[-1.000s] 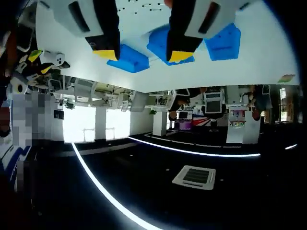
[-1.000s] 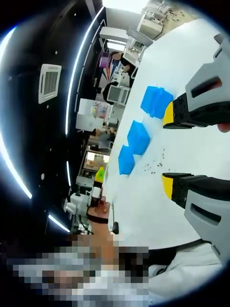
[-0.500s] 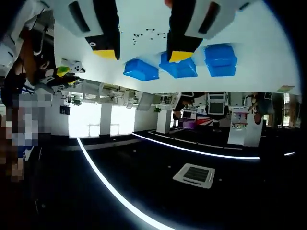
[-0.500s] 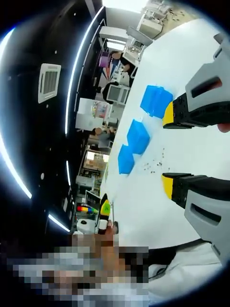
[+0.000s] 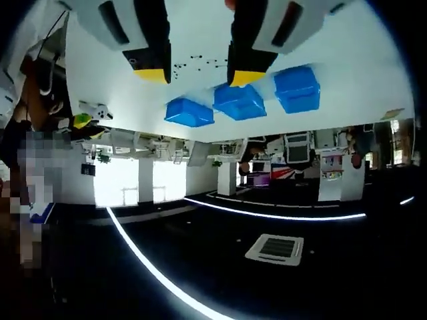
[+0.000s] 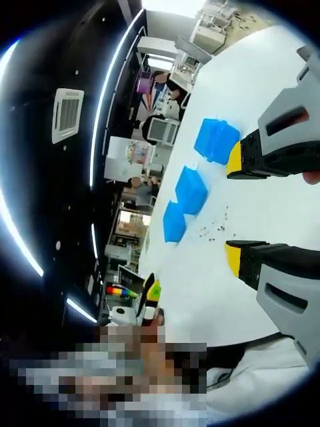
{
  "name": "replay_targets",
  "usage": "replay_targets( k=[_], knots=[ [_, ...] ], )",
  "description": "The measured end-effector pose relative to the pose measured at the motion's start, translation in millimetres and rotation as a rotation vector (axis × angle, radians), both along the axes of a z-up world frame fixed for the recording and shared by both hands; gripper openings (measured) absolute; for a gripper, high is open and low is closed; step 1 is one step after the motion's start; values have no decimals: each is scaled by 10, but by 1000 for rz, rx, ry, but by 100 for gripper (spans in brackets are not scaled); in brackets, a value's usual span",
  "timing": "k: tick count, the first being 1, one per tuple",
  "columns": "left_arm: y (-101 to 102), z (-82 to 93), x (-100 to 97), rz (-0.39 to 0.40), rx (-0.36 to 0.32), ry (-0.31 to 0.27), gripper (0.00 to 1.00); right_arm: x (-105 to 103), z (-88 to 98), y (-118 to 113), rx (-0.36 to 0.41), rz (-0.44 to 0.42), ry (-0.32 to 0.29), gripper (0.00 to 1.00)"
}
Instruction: Pick up the resistors one by one and place each resistor into its matching bin, sorting the parts by color and model until every resistor is separated into the correct bin for its type
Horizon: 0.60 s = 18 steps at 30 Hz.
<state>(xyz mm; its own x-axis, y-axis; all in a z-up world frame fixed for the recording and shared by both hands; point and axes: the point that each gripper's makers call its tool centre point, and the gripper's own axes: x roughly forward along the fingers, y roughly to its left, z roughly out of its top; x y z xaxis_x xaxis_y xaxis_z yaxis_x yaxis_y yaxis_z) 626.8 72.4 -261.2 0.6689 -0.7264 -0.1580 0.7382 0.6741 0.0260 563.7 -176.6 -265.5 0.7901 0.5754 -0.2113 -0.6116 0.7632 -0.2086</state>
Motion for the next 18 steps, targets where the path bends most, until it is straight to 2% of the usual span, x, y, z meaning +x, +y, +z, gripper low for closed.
replay_targets(
  k=[5, 8, 10, 18],
  knots=[
    [-106, 33, 114, -28, 60, 8, 29, 2, -10, -7, -2, 1, 0, 39],
    [-199, -22, 162, -81, 156, 19, 29, 10, -8, -13, -2, 1, 0, 39],
    [-283, -111, 173, -139, 241, 42, 29, 13, -7, -19, 0, 0, 1, 39],
    [-461, -490, 293, -287, 541, 133, 29, 18, -11, -29, 0, -4, 2, 38]
  ],
)
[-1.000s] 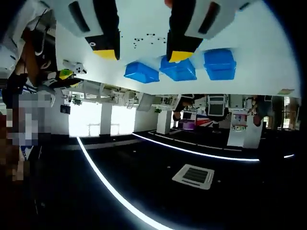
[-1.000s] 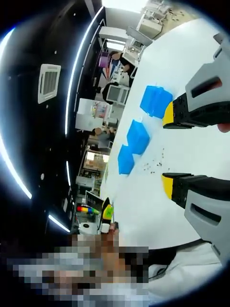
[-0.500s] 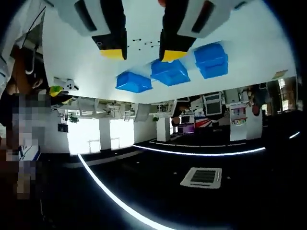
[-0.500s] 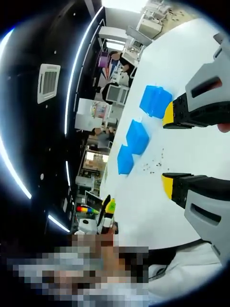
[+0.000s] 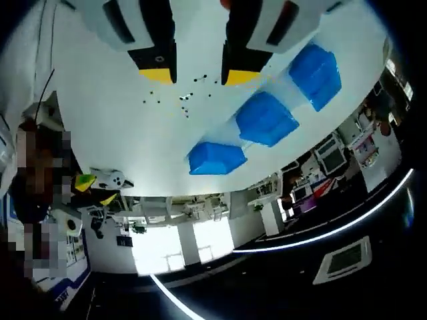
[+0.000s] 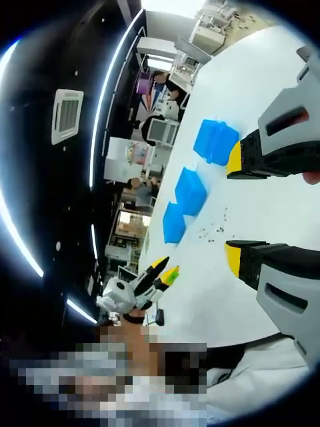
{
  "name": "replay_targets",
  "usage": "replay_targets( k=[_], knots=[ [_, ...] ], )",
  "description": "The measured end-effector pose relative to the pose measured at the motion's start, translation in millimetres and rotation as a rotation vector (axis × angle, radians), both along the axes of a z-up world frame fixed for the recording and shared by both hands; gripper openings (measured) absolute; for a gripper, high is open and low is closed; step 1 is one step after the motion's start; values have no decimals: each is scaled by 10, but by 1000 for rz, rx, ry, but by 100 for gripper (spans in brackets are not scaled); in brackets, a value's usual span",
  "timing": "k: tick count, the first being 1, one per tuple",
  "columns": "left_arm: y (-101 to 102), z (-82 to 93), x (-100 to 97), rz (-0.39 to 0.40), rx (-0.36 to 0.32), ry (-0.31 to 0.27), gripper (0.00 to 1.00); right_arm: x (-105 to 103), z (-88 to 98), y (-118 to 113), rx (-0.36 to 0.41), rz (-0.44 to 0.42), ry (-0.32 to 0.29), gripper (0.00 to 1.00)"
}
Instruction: Pick up the resistors one by one and place each resistor into its matching bin, sorting the parts by color and model until every resistor is separated into the correct bin for its type
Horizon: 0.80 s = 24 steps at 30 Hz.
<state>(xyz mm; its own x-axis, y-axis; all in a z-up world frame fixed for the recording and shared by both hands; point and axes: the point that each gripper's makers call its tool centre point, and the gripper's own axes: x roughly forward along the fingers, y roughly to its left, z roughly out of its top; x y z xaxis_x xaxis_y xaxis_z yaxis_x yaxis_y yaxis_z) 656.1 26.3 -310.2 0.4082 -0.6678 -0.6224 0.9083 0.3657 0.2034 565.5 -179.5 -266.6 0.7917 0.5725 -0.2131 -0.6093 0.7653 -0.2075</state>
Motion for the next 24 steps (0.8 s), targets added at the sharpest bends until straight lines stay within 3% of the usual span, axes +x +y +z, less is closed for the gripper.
replay_targets(
  k=[9, 13, 19, 24],
  knots=[
    [42, -277, 486, -79, 268, 50, 23, -6, -6, 13, 0, 4, 1, 38],
    [168, -412, 687, -168, 446, 35, 21, 0, -7, -4, 3, -2, 2, 38],
    [137, -576, 839, -323, 546, 4, 19, 14, -15, -22, 5, -6, 1, 38],
    [50, -697, 887, -382, 556, 62, 16, 9, -17, -4, 1, 3, 1, 39]
  ],
)
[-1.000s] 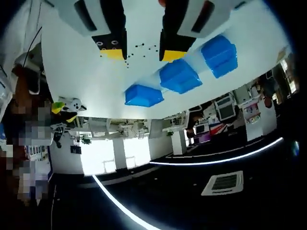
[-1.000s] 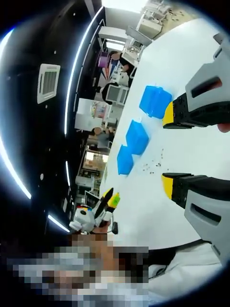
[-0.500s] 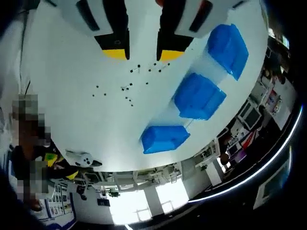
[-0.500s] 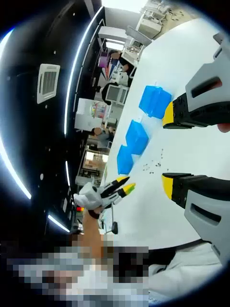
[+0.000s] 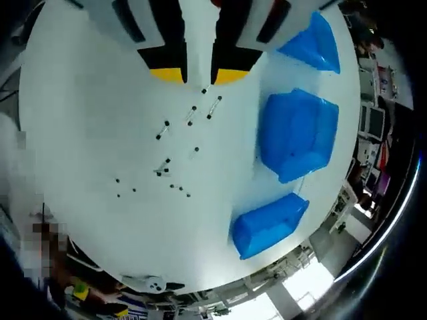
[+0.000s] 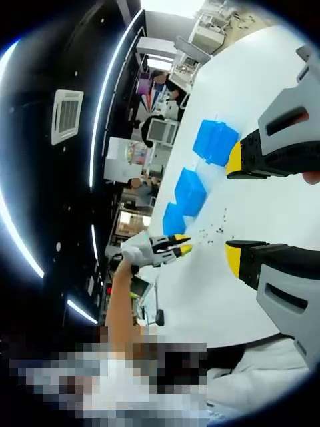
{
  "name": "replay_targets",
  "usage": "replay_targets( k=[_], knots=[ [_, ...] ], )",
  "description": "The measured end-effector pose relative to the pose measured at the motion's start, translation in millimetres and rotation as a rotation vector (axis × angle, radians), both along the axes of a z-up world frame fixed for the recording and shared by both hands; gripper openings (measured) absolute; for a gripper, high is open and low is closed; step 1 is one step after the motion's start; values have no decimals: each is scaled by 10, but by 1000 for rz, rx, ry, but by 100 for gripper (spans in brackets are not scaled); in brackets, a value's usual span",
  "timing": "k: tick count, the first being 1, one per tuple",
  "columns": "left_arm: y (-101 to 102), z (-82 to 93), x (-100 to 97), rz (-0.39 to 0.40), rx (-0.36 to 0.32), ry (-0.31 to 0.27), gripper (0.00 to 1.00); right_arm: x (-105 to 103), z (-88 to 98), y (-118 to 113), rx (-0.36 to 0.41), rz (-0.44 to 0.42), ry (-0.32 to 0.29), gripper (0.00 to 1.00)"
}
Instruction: Pick up the resistors one by one and place each resistor into its matching bin, sorting the parts by color and model until every resistor is separated into the correct bin for its type
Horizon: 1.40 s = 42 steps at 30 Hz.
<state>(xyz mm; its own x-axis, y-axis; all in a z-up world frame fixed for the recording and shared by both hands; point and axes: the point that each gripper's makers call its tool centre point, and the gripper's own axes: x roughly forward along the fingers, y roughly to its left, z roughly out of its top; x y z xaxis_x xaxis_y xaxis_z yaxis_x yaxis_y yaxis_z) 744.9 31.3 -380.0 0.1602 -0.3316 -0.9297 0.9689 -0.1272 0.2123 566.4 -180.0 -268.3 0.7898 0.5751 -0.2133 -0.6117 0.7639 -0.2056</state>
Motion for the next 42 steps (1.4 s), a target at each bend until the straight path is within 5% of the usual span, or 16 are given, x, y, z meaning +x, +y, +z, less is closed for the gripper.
replay_targets(
  k=[6, 20, 28, 30, 38, 42],
  knots=[
    [-23, -84, 134, -11, 39, -3, 11, 10, -5, -17, 1, -6, 1, 38],
    [4, -212, 103, -29, 118, 73, 8, 10, -4, -1, 14, 13, 9, 38],
    [10, -211, 104, 28, 163, 176, 4, -22, 29, 37, 31, 31, 9, 38],
    [26, -208, 113, 116, 175, 194, 4, -17, 33, 28, 32, 28, 8, 38],
    [40, -37, 97, 152, 104, 189, 3, -22, 57, 6, 38, 26, 5, 38],
    [-47, 308, 81, 186, -50, 125, 3, -29, 76, -8, 39, 21, 0, 38]
  ],
)
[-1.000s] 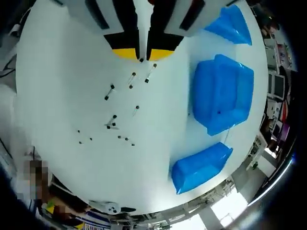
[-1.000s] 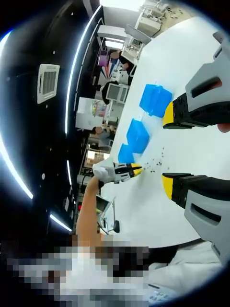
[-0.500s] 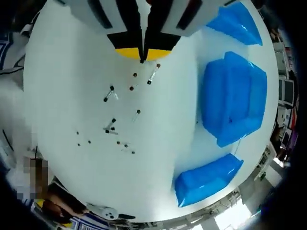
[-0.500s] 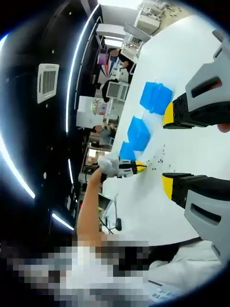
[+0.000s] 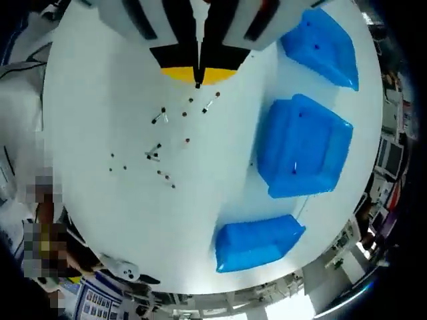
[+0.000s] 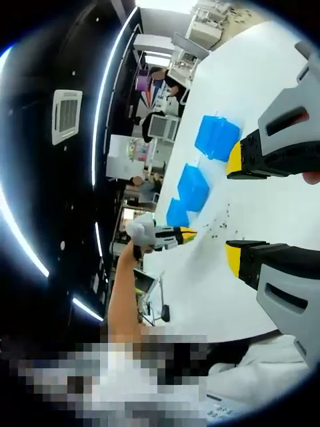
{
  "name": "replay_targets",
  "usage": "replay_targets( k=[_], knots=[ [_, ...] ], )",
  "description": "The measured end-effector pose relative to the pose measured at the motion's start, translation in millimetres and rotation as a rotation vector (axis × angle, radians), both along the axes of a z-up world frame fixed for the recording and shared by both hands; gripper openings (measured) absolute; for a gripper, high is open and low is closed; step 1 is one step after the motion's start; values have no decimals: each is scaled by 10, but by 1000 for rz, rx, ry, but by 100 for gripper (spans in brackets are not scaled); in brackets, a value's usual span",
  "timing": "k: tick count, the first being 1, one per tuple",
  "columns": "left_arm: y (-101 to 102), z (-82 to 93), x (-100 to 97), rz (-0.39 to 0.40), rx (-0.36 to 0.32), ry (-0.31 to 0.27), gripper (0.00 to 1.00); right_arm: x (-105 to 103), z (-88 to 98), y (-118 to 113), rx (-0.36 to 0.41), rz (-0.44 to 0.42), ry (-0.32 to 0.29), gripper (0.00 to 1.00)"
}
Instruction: Pick up the resistors one by one and place each resistor into its matching bin, sorting the parts by color and model until every resistor is separated into the correct bin for its type
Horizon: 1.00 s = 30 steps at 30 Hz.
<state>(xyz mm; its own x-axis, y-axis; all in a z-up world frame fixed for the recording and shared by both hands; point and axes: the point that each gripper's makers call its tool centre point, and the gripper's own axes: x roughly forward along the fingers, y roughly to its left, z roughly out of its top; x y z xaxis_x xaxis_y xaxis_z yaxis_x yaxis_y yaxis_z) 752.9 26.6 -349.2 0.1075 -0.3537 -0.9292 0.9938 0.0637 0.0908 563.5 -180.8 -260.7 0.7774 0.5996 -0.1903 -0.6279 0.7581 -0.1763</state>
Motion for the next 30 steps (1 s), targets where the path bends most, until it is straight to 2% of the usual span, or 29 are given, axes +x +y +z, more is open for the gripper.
replay_targets(
  k=[3, 5, 6, 12, 13, 16, 19, 21, 25, 30],
  knots=[
    [-51, 281, -67, 47, -141, -48, 3, -3, 13, -8, -1, -5, -5, 38],
    [-34, 440, -89, 133, -234, -83, 3, -10, 21, -7, -1, -6, -6, 38],
    [-20, 477, -139, 139, -258, -80, 3, -16, 25, -1, -1, -5, -7, 38],
    [151, 793, -542, 263, -519, -126, 3, -26, 30, 40, 0, 3, -9, 38],
    [163, 837, -615, 287, -571, -116, 3, -24, 28, 46, -2, 3, -9, 38],
    [212, 887, -893, 299, -663, -120, 3, -27, 15, 75, -3, 7, -8, 38],
    [243, 886, -1083, 331, -737, -134, 3, -25, 2, 93, -5, 11, -7, 38],
    [299, 906, -1136, 367, -795, -187, 3, -15, -17, 95, -3, 10, -2, 38],
    [383, 931, -1352, 459, -960, -156, 3, -6, -14, 66, 2, 1, -1, 38],
    [484, 925, -1516, 498, -1030, -224, 3, -6, 22, 38, 20, -3, -12, 39]
  ],
)
